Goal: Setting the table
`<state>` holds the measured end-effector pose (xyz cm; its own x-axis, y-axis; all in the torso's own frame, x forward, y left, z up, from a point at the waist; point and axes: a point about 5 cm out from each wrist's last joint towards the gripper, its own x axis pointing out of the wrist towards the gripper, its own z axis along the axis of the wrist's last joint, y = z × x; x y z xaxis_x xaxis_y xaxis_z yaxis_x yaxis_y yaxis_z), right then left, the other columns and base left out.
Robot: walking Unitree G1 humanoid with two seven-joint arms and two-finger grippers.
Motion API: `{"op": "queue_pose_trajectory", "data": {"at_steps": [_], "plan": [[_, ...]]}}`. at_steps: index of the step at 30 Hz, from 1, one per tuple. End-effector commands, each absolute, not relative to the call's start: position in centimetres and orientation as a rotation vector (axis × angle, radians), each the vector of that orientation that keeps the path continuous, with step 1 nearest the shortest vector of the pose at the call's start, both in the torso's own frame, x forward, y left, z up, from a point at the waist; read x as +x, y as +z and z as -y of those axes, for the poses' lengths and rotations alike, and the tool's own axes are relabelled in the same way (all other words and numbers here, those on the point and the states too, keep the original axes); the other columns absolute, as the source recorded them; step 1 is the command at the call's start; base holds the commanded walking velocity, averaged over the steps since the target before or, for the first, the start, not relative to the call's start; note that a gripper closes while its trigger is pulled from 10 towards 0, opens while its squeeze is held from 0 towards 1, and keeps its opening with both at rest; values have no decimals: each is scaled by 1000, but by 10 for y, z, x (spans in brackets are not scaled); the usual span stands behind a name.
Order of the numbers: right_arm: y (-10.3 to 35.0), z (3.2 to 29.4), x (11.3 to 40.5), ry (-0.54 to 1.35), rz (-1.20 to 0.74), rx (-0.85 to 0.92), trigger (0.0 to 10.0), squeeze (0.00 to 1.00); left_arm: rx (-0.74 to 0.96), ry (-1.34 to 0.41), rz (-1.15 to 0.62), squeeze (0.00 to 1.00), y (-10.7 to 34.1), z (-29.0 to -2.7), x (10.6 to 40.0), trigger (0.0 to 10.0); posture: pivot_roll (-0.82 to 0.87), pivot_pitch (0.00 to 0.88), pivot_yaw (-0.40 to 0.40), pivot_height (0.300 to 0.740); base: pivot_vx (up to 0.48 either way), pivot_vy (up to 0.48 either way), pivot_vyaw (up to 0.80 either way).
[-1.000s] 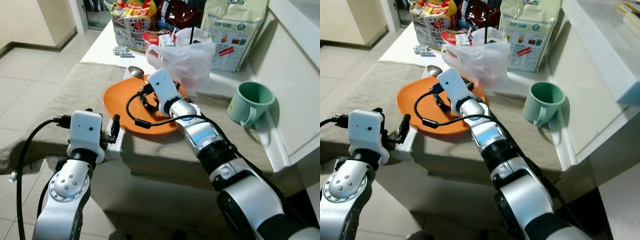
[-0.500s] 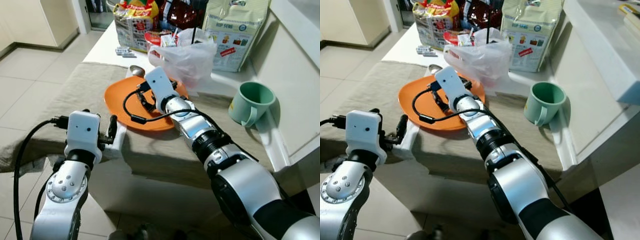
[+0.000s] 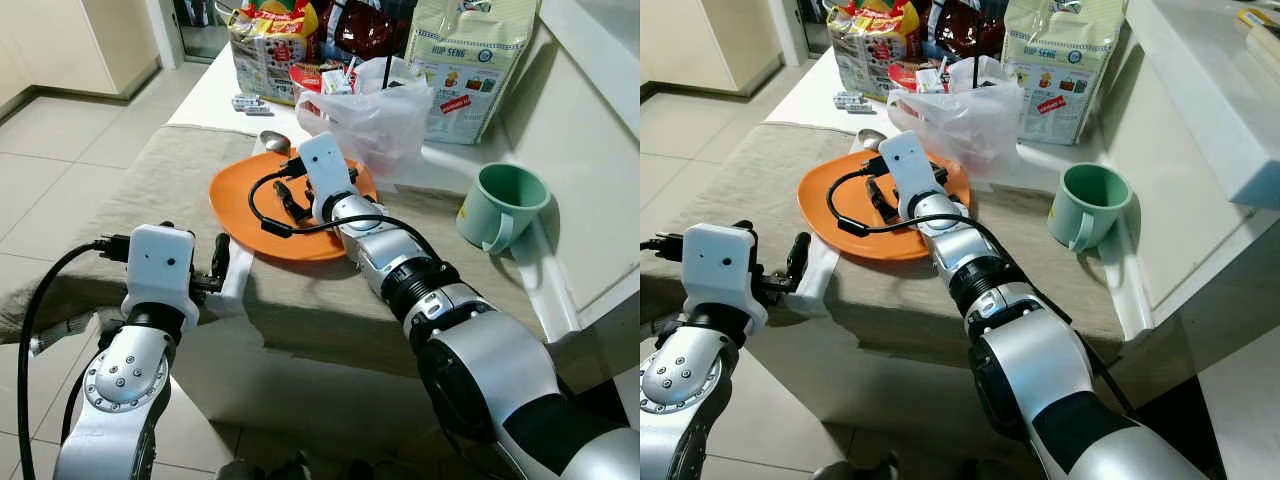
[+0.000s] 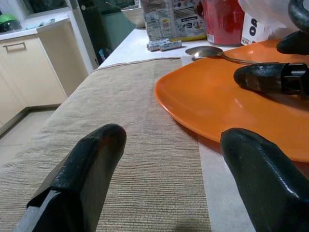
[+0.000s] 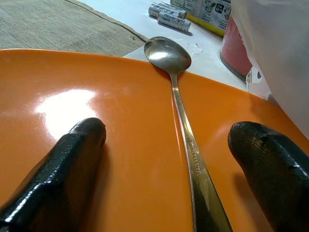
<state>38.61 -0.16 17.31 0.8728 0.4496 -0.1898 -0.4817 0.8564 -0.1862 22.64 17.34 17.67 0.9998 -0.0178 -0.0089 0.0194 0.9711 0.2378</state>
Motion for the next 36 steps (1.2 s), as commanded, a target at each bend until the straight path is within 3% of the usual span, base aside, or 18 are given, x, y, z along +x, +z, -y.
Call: {"op": "queue_pose_trajectory", "data": {"at_steps": [1,5,6,8,9,36], "plan": [[147,10,381,466,-274,-253,10000,0,242,-34,-3,0,179,-172,224,10000,186,132,-43,740,0,0,0],[146,12,382,459,-285,-244,10000,0,243,-35,-11,0,179,-172,223,10000,187,134,-44,740,0,0,0],[146,13,382,449,-288,-232,784,0,243,-36,-13,0,179,-172,223,10000,188,135,-45,740,0,0,0],[146,13,382,446,-289,-227,784,0,244,-36,-13,0,179,-171,222,10000,188,135,-45,740,0,0,0],[145,13,382,449,-295,-222,0,0,243,-37,-14,0,179,-171,222,10000,187,137,-45,740,0,0,0],[137,13,378,465,-350,-205,0,0,189,-41,-36,0,183,-173,223,10000,185,140,-39,740,0,0,0]]}}
